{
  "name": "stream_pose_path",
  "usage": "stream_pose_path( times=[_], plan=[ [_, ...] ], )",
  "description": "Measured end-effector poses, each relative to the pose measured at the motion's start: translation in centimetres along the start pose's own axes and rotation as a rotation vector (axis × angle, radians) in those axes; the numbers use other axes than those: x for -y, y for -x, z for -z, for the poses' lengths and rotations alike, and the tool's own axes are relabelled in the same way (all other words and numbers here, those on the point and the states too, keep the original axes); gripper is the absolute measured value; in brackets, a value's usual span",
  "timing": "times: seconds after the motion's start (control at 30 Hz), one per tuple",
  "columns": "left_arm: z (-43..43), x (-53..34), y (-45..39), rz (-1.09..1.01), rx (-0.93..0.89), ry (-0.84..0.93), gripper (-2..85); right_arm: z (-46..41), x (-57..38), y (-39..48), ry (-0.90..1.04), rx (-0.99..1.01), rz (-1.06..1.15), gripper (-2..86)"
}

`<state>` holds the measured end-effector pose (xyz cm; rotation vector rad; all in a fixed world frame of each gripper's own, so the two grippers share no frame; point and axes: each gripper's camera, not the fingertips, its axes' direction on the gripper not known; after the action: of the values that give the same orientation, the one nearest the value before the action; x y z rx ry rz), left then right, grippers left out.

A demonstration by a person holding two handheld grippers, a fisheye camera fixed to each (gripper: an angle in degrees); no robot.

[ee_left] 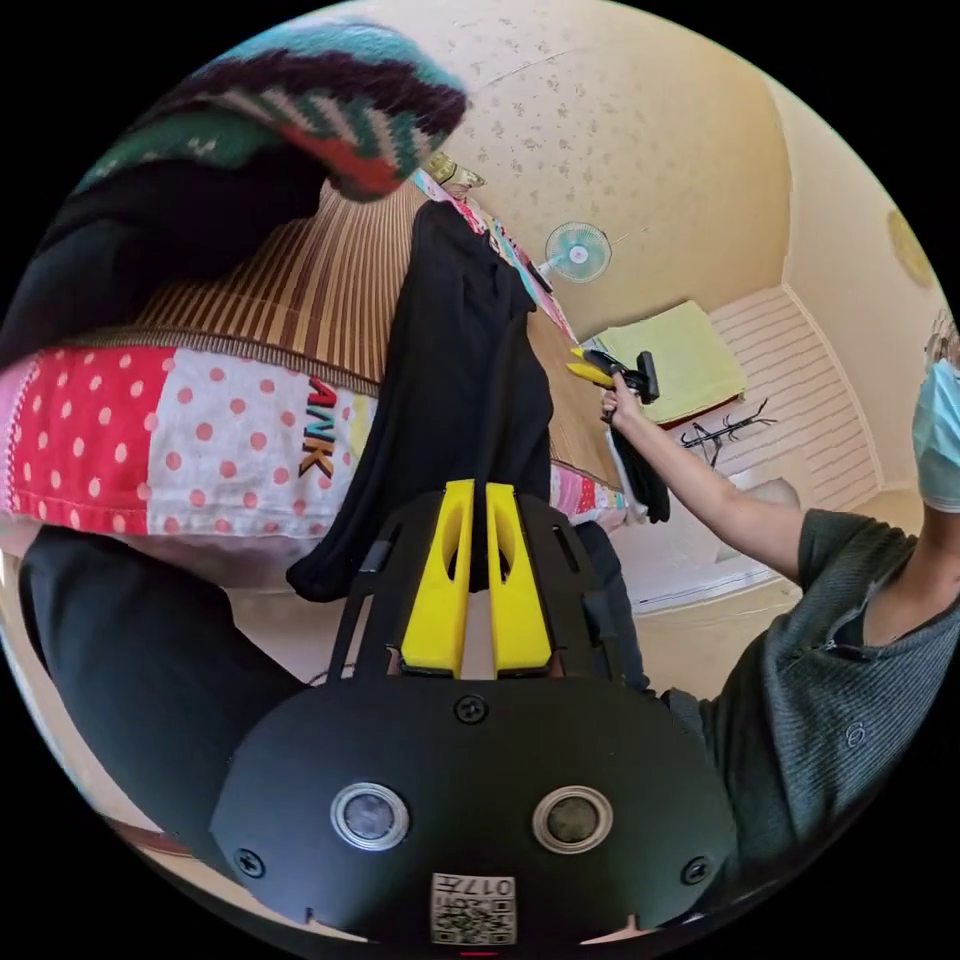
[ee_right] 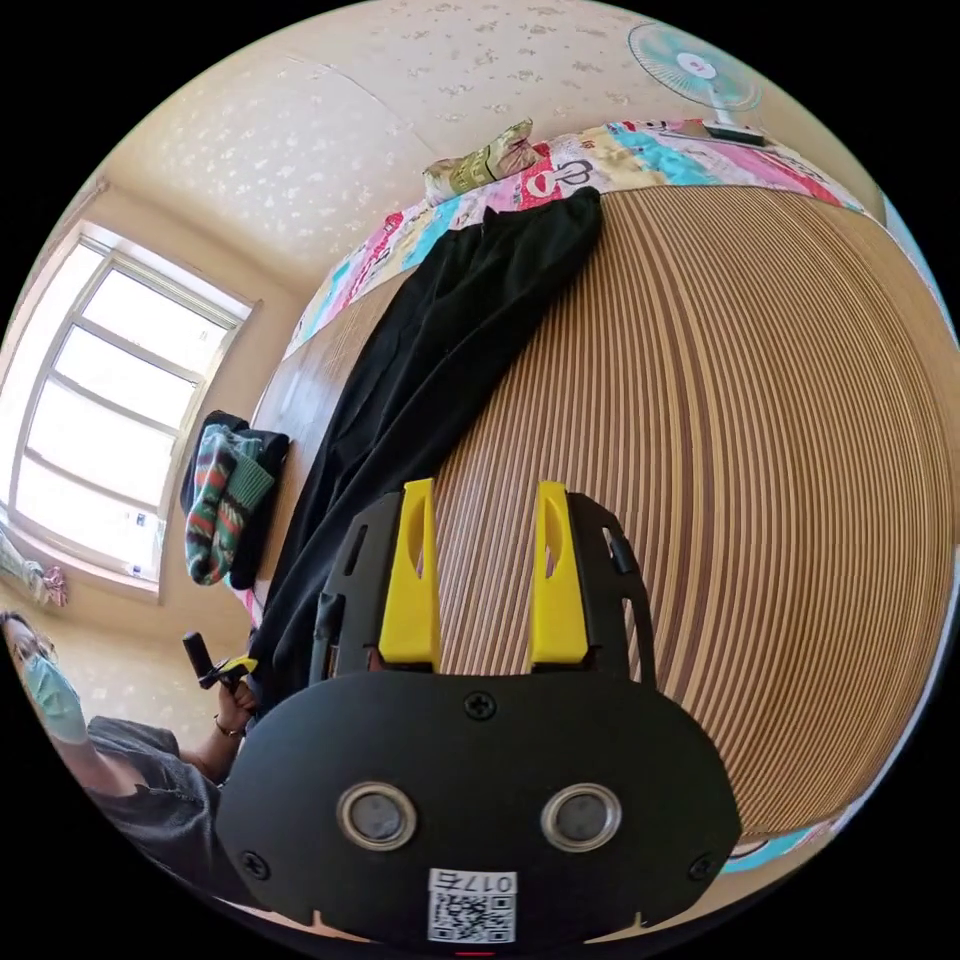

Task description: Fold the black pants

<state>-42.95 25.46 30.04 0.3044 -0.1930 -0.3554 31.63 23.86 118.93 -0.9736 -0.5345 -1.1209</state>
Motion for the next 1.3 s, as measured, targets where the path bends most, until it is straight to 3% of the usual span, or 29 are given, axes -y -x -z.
stream_pose_path(
  times=[0.13, 0.3, 0.47, 0.57, 0.63, 0.77, 0.83, 0.93, 1.03, 1.2, 1.3],
  plan=[
    [-1.3, -1.9, 1.2, 0.093, -0.137, -0.005, 0.3, -3.2, 8.2, -0.7, -0.015, 0.072, -0.097, 14.6],
    [-2.5, -2.4, 0.0, 0.053, -0.160, 0.068, 0.3, -6.2, 12.2, -0.9, -0.069, 0.080, -0.211, 13.1],
    [-2.8, -3.4, 1.2, 0.121, -0.377, 0.078, 0.2, -6.0, 14.9, 3.0, -0.125, -0.099, -0.218, 4.2],
    [-2.8, -4.2, 2.5, 0.203, -0.477, 0.062, 0.2, -5.2, 18.3, 11.1, -0.122, -0.407, -0.070, 2.9],
    [-2.5, -4.3, 2.1, 0.207, -0.493, 0.055, 0.2, -5.6, 21.1, 20.2, -0.160, -0.599, 0.147, 2.5],
    [0.0, -4.1, -0.2, 0.163, -0.444, 0.012, 0.5, -8.4, 24.0, 33.3, -0.204, -0.729, 0.430, 2.5],
    [2.0, -4.2, -1.1, 0.152, -0.341, -0.006, 0.6, -10.7, 25.7, 38.8, -0.202, -0.652, 0.481, 2.9],
    [4.8, -4.6, -1.6, 0.141, -0.115, -0.005, 1.0, -13.8, 27.6, 40.2, -0.110, -0.445, 0.379, 3.7],
    [5.9, -4.9, -1.8, 0.143, 0.063, 0.048, 1.7, -15.0, 25.0, 39.4, -0.168, -0.256, 0.361, 4.0],
    [6.3, -6.0, -2.9, 0.113, 0.122, 0.052, 2.1, -15.8, 16.1, 36.2, -0.051, 0.083, 0.445, 3.8],
    [6.2, -6.4, -3.5, 0.090, 0.120, 0.048, 2.0, -15.1, 6.6, 33.8, 0.096, 0.107, 0.516, 4.6]
  ],
)
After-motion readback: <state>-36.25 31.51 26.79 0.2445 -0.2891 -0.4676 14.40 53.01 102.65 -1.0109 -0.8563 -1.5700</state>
